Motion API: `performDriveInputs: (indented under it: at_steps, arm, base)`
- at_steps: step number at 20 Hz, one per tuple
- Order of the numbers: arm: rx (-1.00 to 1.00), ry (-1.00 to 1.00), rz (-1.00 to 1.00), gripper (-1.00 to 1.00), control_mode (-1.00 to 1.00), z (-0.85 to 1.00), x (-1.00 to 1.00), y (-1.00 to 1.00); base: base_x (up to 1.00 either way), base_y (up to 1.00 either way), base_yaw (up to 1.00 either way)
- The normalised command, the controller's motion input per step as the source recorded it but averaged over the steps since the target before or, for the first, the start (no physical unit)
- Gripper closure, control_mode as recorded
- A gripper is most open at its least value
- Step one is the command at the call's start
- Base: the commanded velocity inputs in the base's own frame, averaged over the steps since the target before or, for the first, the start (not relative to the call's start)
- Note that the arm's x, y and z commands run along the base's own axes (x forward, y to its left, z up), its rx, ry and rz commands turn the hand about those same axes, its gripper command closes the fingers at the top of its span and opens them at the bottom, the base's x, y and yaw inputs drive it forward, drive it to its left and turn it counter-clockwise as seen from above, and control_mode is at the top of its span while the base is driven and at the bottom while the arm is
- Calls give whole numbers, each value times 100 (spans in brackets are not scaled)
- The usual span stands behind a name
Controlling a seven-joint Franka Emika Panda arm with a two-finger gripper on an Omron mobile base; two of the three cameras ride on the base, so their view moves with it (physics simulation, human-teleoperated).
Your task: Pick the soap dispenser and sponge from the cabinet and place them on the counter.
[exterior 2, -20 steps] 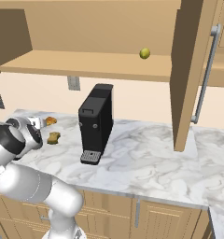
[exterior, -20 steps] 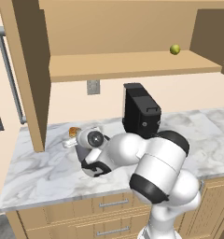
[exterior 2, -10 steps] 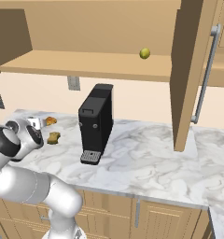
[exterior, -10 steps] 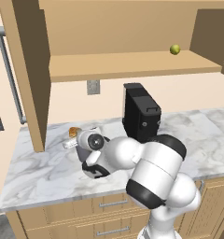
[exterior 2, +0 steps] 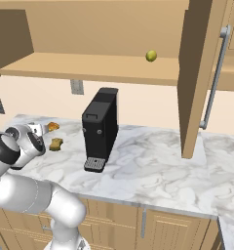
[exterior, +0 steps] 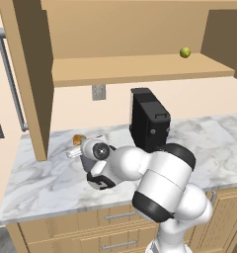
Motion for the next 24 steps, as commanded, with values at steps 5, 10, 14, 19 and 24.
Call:
performDriveInputs:
  at_steps: [5,10,14,19,24]
  arm:
    - [0,0,0,100,-100,-1,0,0]
    - [0,0,0,100,-100,0,0,0]
    - [0,0,0,-100,-100,0,0,0]
    - [0,0,0,-100,-100,-1,-2,0]
    - [0,2,0,-100,-100,-8,-11,-2]
  base:
    - [0,0,0]
    - [0,0,0]
    - [0,0,0]
    - [0,0,0]
    - [0,0,0]
